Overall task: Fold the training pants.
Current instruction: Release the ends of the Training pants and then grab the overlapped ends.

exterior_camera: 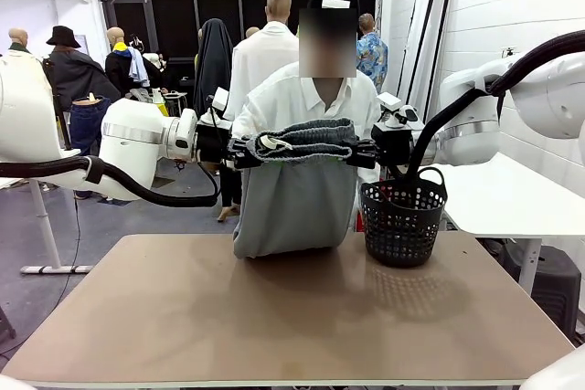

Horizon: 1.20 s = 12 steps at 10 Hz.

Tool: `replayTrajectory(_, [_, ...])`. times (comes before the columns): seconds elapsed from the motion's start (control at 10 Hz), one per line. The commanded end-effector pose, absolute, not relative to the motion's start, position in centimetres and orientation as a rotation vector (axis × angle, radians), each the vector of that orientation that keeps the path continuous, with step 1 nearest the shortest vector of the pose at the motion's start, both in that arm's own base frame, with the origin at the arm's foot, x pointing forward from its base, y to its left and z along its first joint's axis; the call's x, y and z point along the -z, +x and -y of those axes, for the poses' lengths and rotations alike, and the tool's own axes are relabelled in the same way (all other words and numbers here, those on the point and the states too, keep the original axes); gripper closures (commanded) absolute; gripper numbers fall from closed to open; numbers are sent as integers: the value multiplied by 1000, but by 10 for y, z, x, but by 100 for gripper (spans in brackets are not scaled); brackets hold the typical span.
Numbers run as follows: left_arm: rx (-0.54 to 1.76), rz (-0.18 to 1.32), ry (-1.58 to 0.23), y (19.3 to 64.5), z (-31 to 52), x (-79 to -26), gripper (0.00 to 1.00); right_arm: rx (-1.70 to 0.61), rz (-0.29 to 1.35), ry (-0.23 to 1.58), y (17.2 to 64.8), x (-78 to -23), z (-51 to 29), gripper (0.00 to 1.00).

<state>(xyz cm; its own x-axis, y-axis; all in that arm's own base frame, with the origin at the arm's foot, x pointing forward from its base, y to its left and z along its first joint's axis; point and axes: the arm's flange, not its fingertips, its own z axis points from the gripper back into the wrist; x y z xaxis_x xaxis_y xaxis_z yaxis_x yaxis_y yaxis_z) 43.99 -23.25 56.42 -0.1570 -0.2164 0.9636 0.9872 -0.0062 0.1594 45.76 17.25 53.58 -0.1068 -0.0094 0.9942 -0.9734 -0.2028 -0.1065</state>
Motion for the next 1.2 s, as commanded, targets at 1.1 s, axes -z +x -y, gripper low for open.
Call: replayTrajectory(1.1, [1407,1193,-963,434,232,-566,100,-1437,1194,1317,456,-538,-173,100])
